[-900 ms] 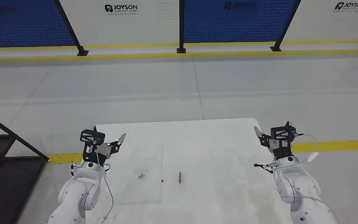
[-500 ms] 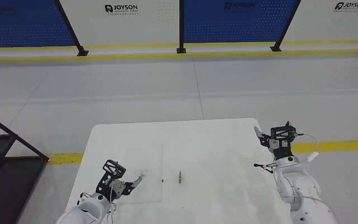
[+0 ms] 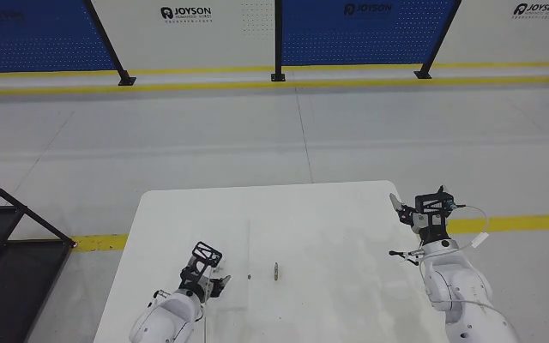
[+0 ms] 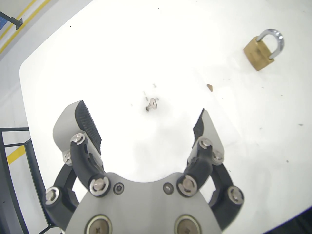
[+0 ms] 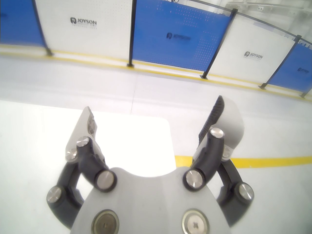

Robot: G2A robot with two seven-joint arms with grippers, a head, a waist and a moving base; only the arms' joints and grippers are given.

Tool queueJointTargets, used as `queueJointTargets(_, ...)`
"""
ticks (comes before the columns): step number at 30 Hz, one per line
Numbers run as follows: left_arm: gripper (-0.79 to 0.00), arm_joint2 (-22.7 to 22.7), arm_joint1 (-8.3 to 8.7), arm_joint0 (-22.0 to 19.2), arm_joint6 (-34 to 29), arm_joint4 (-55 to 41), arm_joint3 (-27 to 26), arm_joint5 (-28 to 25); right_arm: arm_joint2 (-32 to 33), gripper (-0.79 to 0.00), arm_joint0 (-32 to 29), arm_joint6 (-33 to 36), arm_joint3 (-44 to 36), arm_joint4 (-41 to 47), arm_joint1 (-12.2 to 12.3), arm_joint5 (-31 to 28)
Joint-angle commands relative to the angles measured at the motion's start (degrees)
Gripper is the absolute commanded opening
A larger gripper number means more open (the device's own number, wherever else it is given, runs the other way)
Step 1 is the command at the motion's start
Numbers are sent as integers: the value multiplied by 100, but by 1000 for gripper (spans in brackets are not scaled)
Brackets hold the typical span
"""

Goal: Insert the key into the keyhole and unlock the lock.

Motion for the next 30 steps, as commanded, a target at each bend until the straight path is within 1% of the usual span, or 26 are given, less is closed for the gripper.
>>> queueJointTargets(1,-126,173,-30,-213,-96,64,218,125,0,0,0,0,0,0,0,0)
queueJointTargets(2,-160,225,-43,-302,-134,91,299,178,0,0,0,0,0,0,0,0)
queueJointTargets(3,-172,280,-54,-381,-161,151,382,229,0,0,0,0,0,0,0,0)
queueJointTargets(4,-225,324,-65,-448,-189,180,458,285,0,0,0,0,0,0,0,0)
queueJointTargets(5,-252,369,-77,-509,-227,168,525,311,0,0,0,0,0,0,0,0)
queueJointTargets(6,-302,400,-86,-571,-256,164,592,313,0,0,0,0,0,0,0,0)
queueJointTargets(7,-320,424,-93,-624,-280,161,657,314,0,0,0,0,0,0,0,0)
queueJointTargets(11,-372,510,-115,-797,-422,142,866,240,0,0,0,0,0,0,0,0)
queueJointTargets(13,-345,560,-123,-829,-440,173,933,221,0,0,0,0,0,0,0,0)
queueJointTargets(15,-351,586,-130,-850,-451,183,978,218,0,0,0,0,0,0,0,0)
queueJointTargets(17,-397,597,-134,-870,-453,190,1014,201,0,0,0,0,0,0,0,0)
queueJointTargets(20,-428,607,-140,-882,-458,199,1056,203,0,0,0,0,0,0,0,0)
queueJointTargets(24,-496,617,-144,-871,-440,242,1076,203,0,0,0,0,0,0,0,0)
queueJointTargets(28,-526,607,-146,-857,-437,292,1064,220,0,0,0,0,0,0,0,0)
queueJointTargets(30,-566,590,-147,-853,-432,273,1055,209,0,0,0,0,0,0,0,0)
